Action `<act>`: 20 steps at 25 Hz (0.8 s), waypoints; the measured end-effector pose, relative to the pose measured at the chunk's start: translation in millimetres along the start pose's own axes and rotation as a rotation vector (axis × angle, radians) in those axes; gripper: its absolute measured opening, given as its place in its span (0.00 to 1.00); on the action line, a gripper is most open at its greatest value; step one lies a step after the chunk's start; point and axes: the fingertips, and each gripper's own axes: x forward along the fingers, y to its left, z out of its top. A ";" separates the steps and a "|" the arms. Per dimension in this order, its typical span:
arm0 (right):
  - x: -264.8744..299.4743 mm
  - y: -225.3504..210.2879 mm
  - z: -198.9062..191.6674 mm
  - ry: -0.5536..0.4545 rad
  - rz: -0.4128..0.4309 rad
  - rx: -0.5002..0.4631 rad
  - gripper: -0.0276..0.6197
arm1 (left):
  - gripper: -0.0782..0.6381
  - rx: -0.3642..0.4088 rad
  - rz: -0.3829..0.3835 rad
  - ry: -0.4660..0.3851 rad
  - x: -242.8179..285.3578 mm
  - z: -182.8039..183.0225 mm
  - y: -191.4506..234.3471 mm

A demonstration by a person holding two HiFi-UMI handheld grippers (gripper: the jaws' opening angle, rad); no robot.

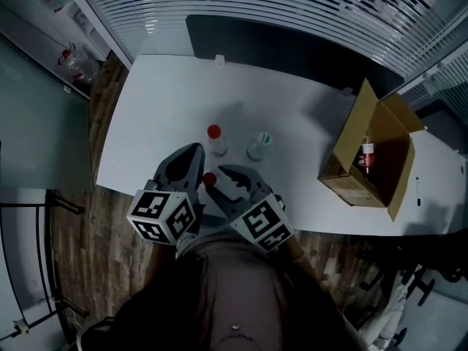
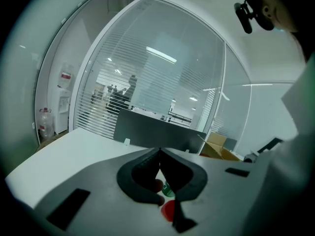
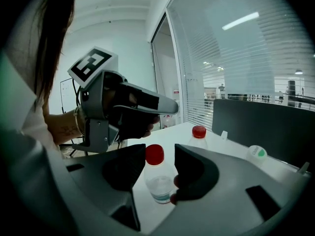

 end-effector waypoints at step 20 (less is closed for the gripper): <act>-78.6 -47.0 19.9 -0.148 -0.150 0.020 0.16 | 0.12 0.010 0.039 -0.038 -4.3 2.6 -42.8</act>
